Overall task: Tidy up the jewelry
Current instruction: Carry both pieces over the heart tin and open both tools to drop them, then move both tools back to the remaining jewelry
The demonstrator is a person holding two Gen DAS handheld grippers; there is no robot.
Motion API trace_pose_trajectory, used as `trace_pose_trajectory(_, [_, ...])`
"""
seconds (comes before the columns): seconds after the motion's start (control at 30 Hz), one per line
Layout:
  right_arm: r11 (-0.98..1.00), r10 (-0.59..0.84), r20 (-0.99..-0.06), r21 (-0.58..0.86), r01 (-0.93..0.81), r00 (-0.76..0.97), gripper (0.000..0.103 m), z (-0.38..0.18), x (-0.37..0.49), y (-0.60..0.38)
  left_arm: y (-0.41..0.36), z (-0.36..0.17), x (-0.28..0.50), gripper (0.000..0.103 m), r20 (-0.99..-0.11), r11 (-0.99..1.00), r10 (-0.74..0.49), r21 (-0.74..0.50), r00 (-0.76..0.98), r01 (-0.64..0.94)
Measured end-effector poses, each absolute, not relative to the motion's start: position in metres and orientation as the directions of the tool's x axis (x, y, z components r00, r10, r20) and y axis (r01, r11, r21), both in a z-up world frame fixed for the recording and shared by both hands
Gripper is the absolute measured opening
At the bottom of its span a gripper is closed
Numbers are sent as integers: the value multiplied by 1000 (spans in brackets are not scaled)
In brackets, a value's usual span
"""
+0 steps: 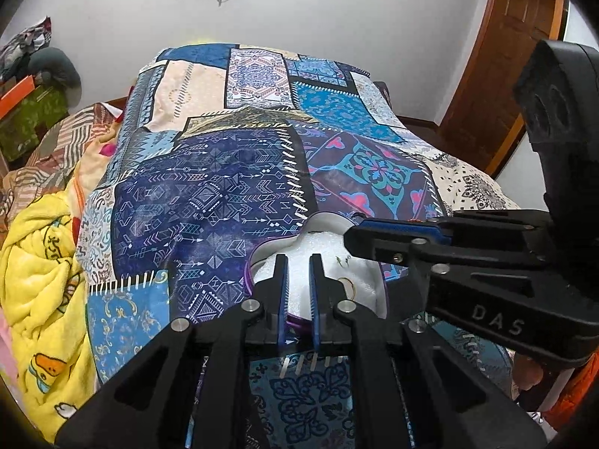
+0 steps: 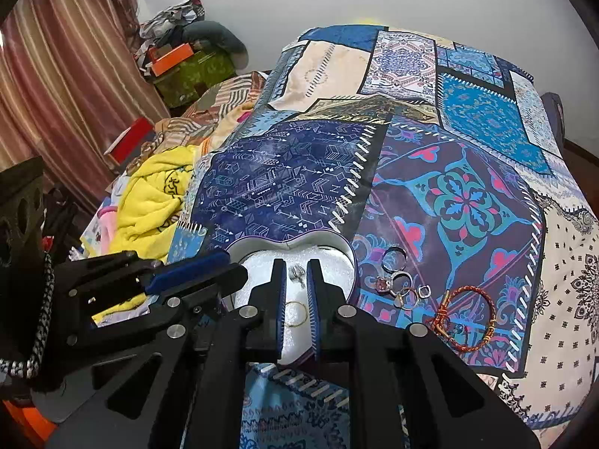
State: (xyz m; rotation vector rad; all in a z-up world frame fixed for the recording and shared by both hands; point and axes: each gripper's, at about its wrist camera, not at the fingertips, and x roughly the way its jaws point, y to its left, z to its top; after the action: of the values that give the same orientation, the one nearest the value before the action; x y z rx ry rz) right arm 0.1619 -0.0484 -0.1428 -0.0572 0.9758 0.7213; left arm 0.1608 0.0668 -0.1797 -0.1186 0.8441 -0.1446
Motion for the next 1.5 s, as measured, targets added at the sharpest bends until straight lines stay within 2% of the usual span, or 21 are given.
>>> trace_pose_trajectory(0.03, [769, 532, -771, 267, -581, 349, 14, -142, 162, -49, 67, -179, 160, 15, -735, 984, -170, -160, 656, 76])
trace_pose_trajectory(0.1, [772, 533, -767, 268, -577, 358, 15, -139, 160, -52, 69, -178, 158, 27, -733, 986, -157, -152, 662, 66])
trace_pose_trajectory(0.17, [776, 533, -762, 265, -572, 369, 16, -135, 158, -56, 70, -174, 154, 32, -728, 988, -147, -147, 669, 58])
trace_pose_trajectory(0.5, [820, 503, -723, 225, -527, 473, 16, -107, 150, -90, 67, -151, 136, 33, -706, 989, -132, -136, 696, 49])
trace_pose_trajectory(0.93, [872, 444, -723, 215, -439, 529, 16, -107, 144, -161, 9, -136, 131, 35, -696, 985, -174, -122, 697, 125])
trace_pose_trajectory(1.5, [887, 386, -803, 190, -420, 453, 18, -153, 147, -197, -52, -195, 164, 35, -798, 968, -250, -200, 548, 151])
